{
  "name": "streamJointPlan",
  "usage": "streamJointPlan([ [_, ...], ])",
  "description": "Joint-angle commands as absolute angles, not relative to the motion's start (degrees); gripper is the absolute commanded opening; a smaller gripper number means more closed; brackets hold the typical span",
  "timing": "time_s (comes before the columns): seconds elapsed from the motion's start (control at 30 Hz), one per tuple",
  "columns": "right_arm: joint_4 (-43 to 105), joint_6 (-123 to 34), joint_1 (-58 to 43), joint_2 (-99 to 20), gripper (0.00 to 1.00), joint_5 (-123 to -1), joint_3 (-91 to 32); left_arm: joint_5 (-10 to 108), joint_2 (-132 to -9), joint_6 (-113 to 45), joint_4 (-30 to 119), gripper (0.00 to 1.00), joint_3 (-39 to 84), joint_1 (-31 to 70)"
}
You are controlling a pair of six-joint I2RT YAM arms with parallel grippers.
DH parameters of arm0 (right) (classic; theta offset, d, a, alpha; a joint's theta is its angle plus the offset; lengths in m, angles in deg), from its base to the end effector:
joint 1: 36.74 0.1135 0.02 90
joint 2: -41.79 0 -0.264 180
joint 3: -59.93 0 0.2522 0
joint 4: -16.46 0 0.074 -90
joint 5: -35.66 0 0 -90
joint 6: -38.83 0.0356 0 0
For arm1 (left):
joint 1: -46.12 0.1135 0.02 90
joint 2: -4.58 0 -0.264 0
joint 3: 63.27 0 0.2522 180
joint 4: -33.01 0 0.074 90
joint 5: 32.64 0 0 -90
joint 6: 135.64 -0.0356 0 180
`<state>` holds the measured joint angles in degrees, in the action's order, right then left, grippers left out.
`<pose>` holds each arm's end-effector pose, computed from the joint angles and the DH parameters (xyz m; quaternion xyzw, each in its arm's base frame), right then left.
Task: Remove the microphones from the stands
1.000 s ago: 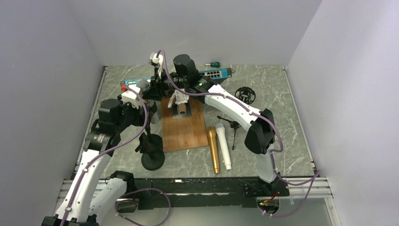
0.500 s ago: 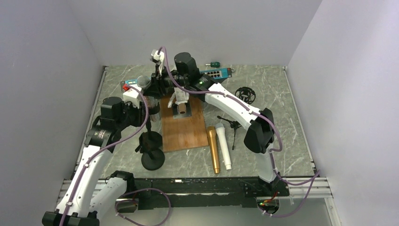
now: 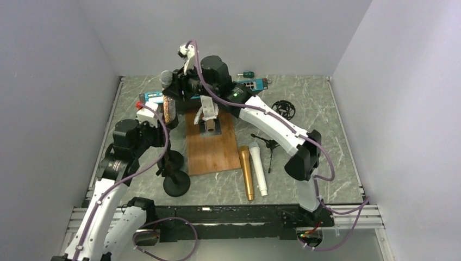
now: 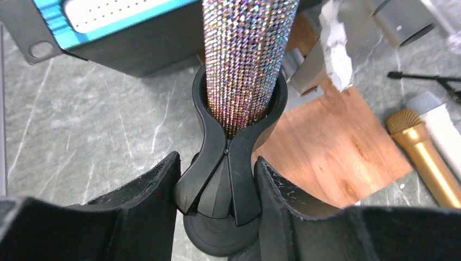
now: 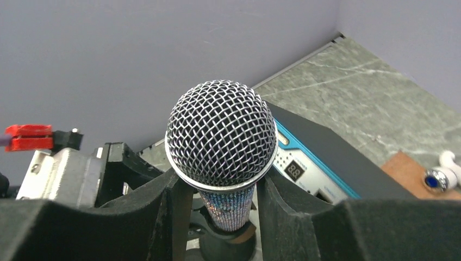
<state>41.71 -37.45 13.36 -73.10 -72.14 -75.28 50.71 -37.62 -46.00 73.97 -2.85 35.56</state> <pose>0.2964 0.3715 0.4313 -0.3266 0.6590 0.4498 0.5067 0.1613 -0.0343 0.3274 0.1111 0.8244 -0.0973 0.5464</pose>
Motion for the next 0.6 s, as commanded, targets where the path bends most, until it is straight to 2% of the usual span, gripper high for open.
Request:
streamJointPlan([
  [0.0, 40.2, -33.86, 10.99, -62.05, 0.0, -55.9, -82.96, 55.5, -31.89, -43.62, 71.65, 0.0, -7.38, 35.66],
  [0.27, 35.95, -38.34, 10.62, -47.43, 0.0, -49.64, -67.79, 55.79, -27.91, -40.43, 68.58, 0.0, -14.09, 35.66],
  [0.37, 36.41, -38.76, 9.68, -49.46, 0.0, -50.77, -69.95, 51.14, -27.6, -41.67, 67.61, 0.0, -14.82, 35.66],
  [0.47, 36.79, -39.2, 9.78, -54.03, 0.0, -57.34, -74.33, 47.61, -27.55, -42.74, 67.8, 0.0, -14.06, 35.66],
  [0.57, 32.98, -37.63, 10.2, -56.84, 0.0, -62.63, -73.61, 45.61, -27.72, -43.93, 68.16, 0.0, -14.2, 35.66],
])
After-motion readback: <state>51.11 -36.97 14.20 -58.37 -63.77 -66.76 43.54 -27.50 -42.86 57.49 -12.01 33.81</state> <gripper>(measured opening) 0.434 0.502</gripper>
